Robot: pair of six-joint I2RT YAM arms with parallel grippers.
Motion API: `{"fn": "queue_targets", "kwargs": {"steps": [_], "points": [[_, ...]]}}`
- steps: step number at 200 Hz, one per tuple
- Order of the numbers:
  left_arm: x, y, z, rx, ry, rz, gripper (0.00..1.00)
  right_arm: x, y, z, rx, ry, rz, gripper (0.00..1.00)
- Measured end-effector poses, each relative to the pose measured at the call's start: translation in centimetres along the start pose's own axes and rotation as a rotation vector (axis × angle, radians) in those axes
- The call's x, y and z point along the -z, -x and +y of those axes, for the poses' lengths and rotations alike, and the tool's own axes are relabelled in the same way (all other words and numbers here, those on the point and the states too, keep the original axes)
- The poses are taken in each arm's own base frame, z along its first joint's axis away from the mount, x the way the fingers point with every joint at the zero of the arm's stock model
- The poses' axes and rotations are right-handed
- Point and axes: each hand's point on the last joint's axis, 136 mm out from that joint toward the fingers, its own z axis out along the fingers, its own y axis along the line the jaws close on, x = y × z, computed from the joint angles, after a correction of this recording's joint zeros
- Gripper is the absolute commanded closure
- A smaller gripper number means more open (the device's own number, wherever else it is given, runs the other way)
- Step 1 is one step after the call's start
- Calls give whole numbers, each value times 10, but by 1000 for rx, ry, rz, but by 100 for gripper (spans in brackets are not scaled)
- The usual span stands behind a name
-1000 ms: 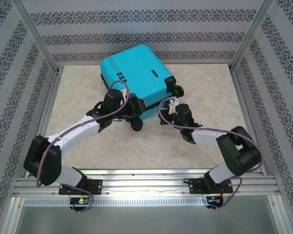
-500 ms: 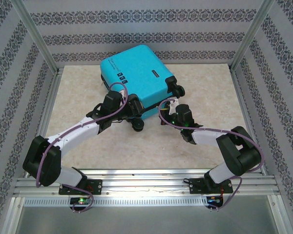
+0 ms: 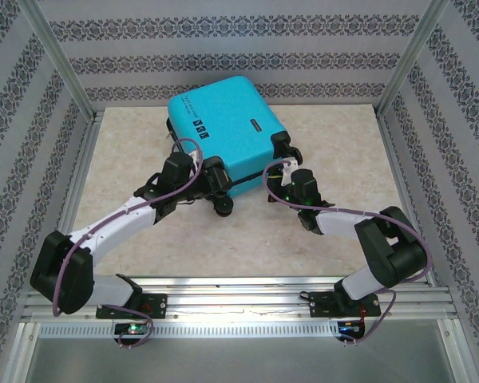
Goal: Pack the luggage
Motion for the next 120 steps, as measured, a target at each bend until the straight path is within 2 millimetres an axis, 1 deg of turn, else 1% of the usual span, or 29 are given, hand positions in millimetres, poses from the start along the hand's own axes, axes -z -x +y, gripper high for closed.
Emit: {"fn": "queue_targets", "kwargs": {"steps": [31,81,120], "points": [[14,1,9,-2,36,-3,65,1,0,-5,-4,-16,-1,100],[24,3,14,0,50,-18,67,4,-1,-2,3,-1,0,100],[42,5,20,19,31,-19,68,11,-3,3,26,29,1,100]]}}
